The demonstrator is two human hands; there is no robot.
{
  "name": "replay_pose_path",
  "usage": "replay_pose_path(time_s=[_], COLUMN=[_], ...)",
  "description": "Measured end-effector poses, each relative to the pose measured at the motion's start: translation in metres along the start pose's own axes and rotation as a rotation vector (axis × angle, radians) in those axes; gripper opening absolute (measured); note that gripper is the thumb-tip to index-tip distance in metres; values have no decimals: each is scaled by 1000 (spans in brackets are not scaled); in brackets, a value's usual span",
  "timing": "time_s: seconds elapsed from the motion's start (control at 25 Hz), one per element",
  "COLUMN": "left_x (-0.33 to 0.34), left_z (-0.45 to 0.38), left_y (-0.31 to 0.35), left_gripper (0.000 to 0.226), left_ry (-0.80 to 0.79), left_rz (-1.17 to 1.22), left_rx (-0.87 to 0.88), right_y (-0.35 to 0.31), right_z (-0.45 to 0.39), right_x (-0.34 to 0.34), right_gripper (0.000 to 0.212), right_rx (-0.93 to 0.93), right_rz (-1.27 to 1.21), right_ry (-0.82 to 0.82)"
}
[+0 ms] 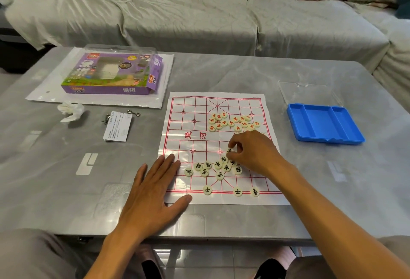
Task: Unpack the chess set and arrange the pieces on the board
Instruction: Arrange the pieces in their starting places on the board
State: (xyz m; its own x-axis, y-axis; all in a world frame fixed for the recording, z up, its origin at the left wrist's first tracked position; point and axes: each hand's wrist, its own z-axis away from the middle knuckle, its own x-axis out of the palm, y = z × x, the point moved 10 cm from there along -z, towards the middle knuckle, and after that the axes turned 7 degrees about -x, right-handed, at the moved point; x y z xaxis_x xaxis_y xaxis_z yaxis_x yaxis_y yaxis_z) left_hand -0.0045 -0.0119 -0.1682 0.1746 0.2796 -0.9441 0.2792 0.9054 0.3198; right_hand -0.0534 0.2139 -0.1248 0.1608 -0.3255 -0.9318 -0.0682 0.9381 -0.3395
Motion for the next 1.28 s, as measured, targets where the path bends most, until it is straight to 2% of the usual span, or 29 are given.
replay_pose_path(time_s=[0.24, 0.8, 1.0, 1.2, 1.28], left_x=[1, -1, -1, -1, -1], left_z=[0, 1, 0, 1, 1], left_y=[-1, 0, 0, -1, -1], left_gripper=[88, 88, 88, 86, 85], left_ry=[0, 1, 5, 9, 13], left_rz=[0, 9, -8, -15, -10], left_rx=[-9, -8, -13, -17, -18], right_y=[-24, -20, -12, 7, 5], right_z=[-11, -17, 5, 46, 53], right_x=[1, 10, -12, 0, 4], right_gripper=[28, 27, 21, 23, 26], right_rx=[-81, -38, -16, 55, 52], right_rz=[-6, -33, -116, -16, 2], right_ry=[25, -49, 59, -71, -69])
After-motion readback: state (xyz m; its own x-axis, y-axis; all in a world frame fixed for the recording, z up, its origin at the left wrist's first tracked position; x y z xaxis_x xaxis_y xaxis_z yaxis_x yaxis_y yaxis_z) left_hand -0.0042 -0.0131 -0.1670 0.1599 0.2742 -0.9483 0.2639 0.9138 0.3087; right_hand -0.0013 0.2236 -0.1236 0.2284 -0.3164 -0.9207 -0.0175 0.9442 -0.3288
